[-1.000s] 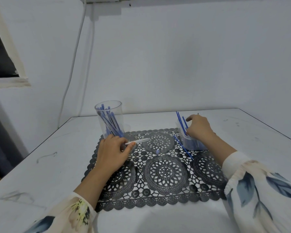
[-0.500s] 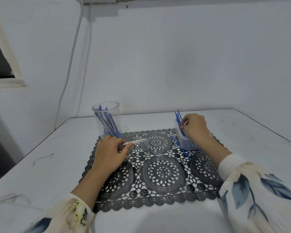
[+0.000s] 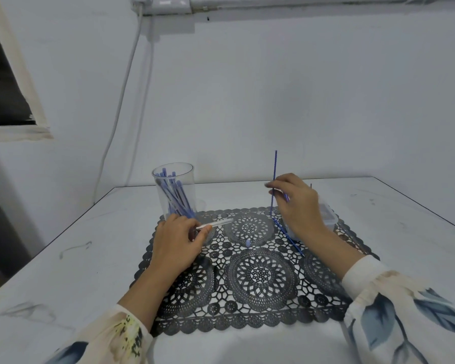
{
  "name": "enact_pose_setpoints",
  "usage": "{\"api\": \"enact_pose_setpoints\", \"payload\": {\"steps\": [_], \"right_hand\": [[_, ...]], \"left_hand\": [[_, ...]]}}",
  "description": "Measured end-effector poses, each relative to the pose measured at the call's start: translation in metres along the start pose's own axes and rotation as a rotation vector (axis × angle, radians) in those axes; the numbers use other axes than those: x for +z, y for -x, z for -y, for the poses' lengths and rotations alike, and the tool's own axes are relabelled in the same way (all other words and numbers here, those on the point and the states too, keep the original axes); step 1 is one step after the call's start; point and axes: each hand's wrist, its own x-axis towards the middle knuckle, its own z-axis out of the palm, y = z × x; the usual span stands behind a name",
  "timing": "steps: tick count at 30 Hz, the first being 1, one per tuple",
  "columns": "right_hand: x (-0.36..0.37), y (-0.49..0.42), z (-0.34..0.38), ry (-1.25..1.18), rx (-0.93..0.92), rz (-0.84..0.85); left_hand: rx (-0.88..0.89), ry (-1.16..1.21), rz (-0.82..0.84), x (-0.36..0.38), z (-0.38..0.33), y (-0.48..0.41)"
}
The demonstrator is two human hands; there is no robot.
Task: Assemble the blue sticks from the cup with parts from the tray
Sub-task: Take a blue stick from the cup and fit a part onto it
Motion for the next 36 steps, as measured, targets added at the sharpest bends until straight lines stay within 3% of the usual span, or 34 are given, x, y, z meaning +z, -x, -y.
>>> {"api": "enact_pose_setpoints", "payload": {"steps": [8, 12, 16, 24, 36], "right_hand": [[0.014, 0.024, 0.006, 0.093, -0.360, 0.104], [0.016, 0.031, 0.011, 0.105, -0.389, 0.247], [0.014, 0.032, 0.017, 0.160, -0.456, 0.267], [0.013, 0.034, 0.011, 0.362, -0.376, 0.334], [0.017, 0.036, 0.009, 0.407, -0.363, 0.367]], "left_hand": [[-0.002, 0.020, -0.041, -0.003, -0.001, 0.000], [0.013, 0.020, -0.050, -0.004, 0.001, -0.001], [0.031, 0.022, -0.071, -0.005, 0.002, 0.000], [0.038, 0.022, -0.077, -0.006, 0.004, -0.002], [0.097, 0.055, -0.119, -0.008, -0.001, 0.000]]}}
